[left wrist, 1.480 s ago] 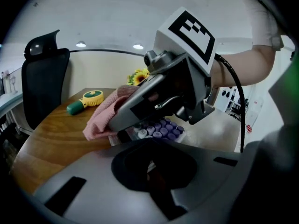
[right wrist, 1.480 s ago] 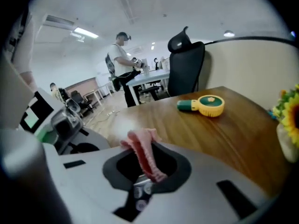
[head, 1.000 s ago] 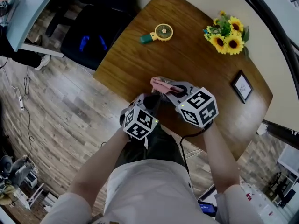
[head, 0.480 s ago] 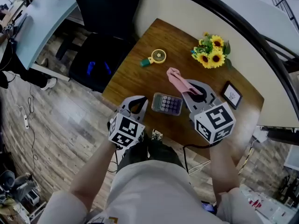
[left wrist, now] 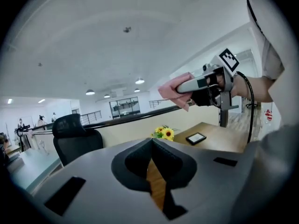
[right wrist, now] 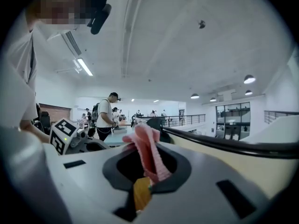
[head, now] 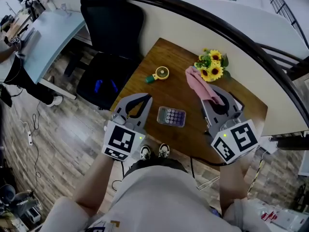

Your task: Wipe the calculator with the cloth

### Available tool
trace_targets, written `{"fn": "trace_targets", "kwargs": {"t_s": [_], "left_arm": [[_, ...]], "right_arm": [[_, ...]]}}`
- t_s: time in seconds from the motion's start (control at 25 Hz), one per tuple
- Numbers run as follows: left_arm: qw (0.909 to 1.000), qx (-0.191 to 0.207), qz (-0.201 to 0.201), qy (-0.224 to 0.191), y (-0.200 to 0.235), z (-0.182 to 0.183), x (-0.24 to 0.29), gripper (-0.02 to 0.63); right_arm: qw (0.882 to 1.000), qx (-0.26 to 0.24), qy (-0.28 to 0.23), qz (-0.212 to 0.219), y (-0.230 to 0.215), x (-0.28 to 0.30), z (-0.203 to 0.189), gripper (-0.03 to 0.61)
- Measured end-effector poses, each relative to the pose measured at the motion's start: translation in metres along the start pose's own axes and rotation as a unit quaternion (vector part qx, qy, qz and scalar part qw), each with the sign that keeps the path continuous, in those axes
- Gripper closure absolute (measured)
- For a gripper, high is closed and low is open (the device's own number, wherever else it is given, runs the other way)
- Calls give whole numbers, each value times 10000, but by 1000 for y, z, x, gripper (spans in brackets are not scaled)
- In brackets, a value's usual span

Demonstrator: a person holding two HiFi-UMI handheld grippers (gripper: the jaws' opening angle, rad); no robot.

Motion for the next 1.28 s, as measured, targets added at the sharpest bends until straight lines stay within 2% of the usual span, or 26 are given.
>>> {"fn": "trace_targets", "kwargs": {"t_s": [0.2, 0.32, 0.48, 0.64, 0.84, 1.28], "left_arm": [[9980, 4, 80, -630, -1, 43, -28, 611], [9953, -103, 78, -956, -3, 62, -47, 611], [9929, -277, 83, -1157, -6, 74, -67, 611], [9925, -294, 77, -1181, -9, 75, -79, 611], [9942, -354, 26, -1018, -14, 57, -77, 611], [9958, -270, 60, -872, -10, 52, -81, 611]], "right_arm": [[9985, -334, -260, -347, 7, -27, 25, 552], [9979, -268, -402, -434, 11, -43, 33, 552], [9976, -147, -480, -472, 18, -60, 37, 551], [9985, 191, -404, -315, 26, -69, 31, 552], [9975, 675, -175, -63, 39, -70, 11, 551], [9984, 534, 63, -187, 45, -75, 5, 551]]}}
Point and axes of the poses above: the fingertips, and each gripper's own axes: x forward along the fingers, y to its left, z out of its top, the point moved 9 cm from there along -x, backward along the fingers, and after that the axes turned 8 degrees about -x, right-handed, at the moved point
